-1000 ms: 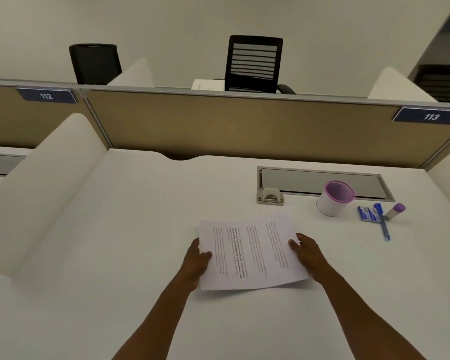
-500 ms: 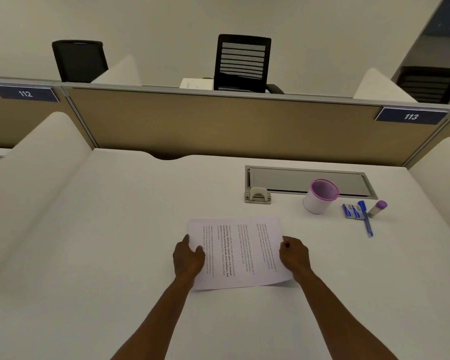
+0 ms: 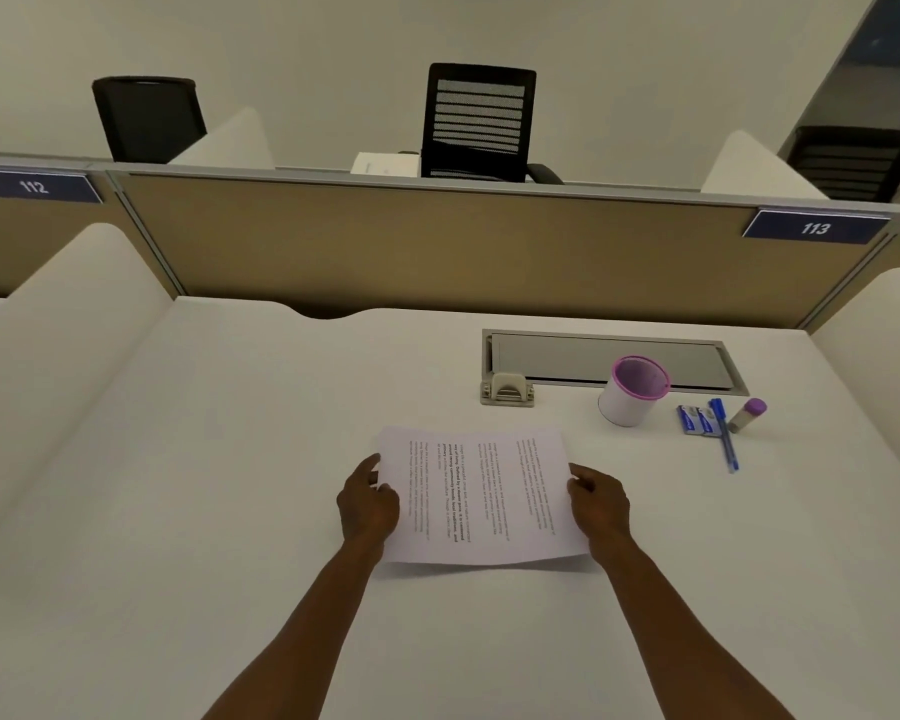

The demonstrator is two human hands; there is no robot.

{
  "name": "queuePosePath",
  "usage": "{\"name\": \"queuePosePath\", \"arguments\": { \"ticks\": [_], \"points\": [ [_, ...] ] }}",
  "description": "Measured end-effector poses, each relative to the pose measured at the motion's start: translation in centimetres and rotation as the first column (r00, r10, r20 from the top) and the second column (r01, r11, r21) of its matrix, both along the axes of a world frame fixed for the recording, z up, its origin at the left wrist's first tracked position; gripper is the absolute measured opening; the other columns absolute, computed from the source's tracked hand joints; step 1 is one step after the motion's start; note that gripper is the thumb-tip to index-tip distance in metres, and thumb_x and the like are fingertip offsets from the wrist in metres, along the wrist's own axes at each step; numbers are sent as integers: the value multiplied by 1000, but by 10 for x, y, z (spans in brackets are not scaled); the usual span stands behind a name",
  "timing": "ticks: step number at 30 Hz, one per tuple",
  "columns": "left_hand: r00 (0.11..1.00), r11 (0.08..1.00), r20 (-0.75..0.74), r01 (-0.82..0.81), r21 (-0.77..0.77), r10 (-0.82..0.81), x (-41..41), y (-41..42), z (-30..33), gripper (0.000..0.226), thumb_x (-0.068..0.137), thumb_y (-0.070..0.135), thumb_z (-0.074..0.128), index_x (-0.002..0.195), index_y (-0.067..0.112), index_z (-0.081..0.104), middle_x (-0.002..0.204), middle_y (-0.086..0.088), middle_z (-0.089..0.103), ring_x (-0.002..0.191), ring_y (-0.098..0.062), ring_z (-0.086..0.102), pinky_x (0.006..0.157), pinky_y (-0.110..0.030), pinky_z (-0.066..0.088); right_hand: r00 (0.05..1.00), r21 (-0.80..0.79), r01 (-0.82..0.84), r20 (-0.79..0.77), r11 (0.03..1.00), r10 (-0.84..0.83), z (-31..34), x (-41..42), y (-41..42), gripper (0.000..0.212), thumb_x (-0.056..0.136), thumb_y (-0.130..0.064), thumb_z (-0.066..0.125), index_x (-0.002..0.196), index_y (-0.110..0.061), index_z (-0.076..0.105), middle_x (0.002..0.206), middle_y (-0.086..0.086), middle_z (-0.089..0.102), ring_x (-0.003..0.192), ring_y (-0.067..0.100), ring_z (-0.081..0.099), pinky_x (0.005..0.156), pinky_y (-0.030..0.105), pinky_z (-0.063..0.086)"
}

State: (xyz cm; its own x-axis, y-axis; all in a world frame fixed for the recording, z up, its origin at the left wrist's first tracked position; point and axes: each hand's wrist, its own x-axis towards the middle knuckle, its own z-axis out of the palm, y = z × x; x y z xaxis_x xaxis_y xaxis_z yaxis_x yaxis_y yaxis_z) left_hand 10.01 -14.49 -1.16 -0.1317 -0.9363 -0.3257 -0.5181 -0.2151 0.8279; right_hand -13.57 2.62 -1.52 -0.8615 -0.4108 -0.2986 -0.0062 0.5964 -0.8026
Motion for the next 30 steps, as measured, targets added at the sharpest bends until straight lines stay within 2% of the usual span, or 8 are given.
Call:
{"name": "queuePosePath", "arguments": {
  "ticks": [4,7,13,20,24,30],
  "points": [
    [999,1000,-26,31,-1,-31,-18,-5,4,49,95,3,50,141,20,53,130,-9,61,108,-24,60,100,-39,50,998,-44,56,43,997,-54,2,-18,1,30,97,-13,52,124,-14,65,126,8,65,106,27,61,99,44,49],
    [998,998,-36,56,-8,-56,-34,-9,8,49,96,2,50,142,18,53,131,-9,60,114,-25,59,103,-38,48,995,-50,81,63,995,-78,3,-33,0,30,97,-14,52,124,-13,65,126,9,65,108,30,62,101,47,49],
    [996,996,-29,85,6,-85,-60,-18,12,49,95,1,51,143,15,52,134,-11,58,117,-25,58,103,-33,45,990,-44,119,87,992,-115,0,-56,-3,29,98,-16,52,124,-13,65,125,10,65,104,30,62,98,47,50],
    [994,994,-4,113,5,-113,-69,-21,6,48,97,3,50,144,15,50,139,-11,56,123,-28,56,109,-40,45,986,-59,131,107,990,-124,-10,-64,-4,28,97,-16,53,122,-12,66,125,10,65,96,24,60,94,42,49],
    [991,991,10,130,-6,-130,-69,-22,5,48,97,4,51,144,15,50,140,-11,56,121,-28,57,107,-39,46,983,-58,141,125,988,-133,-14,-66,-4,30,97,-14,53,123,-11,65,127,10,64,108,30,61,102,47,48],
    [993,993,4,120,-24,-120,-69,-20,5,48,97,4,51,144,16,50,140,-10,56,120,-28,59,106,-39,46,980,-72,156,134,985,-145,-17,-65,-2,30,97,-15,52,123,-13,66,127,8,65,105,28,62,99,44,49]
  ]
}}
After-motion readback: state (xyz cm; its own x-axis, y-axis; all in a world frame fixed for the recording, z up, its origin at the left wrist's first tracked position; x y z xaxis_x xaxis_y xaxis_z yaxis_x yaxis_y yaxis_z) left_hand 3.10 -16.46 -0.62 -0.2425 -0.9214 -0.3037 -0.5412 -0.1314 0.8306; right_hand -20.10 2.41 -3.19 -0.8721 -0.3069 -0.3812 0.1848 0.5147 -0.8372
